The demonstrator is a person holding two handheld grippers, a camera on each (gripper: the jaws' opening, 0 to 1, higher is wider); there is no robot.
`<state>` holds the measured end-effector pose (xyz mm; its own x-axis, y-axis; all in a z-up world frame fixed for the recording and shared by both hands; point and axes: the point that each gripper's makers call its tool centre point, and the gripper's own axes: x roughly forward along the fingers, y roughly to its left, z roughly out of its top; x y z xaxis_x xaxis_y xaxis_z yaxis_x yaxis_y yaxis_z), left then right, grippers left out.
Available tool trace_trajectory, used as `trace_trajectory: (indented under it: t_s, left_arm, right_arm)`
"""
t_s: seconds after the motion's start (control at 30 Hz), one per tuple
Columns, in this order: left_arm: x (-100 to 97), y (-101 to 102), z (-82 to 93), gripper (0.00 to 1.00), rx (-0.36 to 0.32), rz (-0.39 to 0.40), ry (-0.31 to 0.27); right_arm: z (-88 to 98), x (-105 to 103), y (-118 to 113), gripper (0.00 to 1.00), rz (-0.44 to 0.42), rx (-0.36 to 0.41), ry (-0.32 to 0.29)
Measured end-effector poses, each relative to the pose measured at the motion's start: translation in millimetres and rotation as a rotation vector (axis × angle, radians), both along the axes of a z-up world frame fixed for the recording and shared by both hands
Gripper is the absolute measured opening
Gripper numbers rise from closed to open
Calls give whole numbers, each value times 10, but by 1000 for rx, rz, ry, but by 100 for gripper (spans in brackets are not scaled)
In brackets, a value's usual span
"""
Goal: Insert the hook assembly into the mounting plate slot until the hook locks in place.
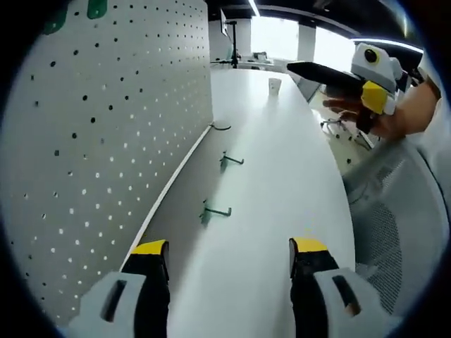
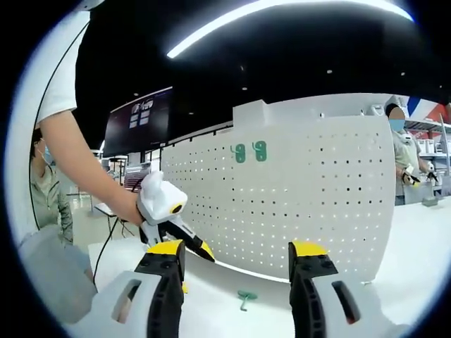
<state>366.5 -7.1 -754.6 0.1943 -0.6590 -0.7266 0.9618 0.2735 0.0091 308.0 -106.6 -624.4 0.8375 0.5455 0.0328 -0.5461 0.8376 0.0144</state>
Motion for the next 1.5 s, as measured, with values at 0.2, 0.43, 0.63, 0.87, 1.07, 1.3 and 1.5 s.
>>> trace_trajectory:
  t_s: [0.2, 0.43, 0.63, 0.87, 1.07, 1.3, 1.5]
  left_arm:
    - [62, -84, -102, 71, 33, -34, 12]
    - [84, -183, -221, 71, 81, -91, 26]
    - [144, -270, -288, 70, 110, -129, 31]
    - [189, -308, -394, 68, 174, -181, 35]
    - [237, -316, -523, 67, 231, -218, 40]
    - [280, -398, -607, 66, 256, -237, 49]
    - [291, -418, -680, 66, 293, -264, 56]
  right_arm:
    - [-10, 0, 7, 57, 3, 0, 1]
    - [-13, 3, -3, 57, -1, 4, 5]
    - [-11, 13, -27, 56, -8, 9, 7]
    - [-4, 15, -48, 55, -15, 11, 7]
    - [1, 16, -54, 55, -17, 13, 6]
    - [7, 29, -101, 55, -32, 21, 4]
    - [10, 26, -95, 55, -30, 21, 4]
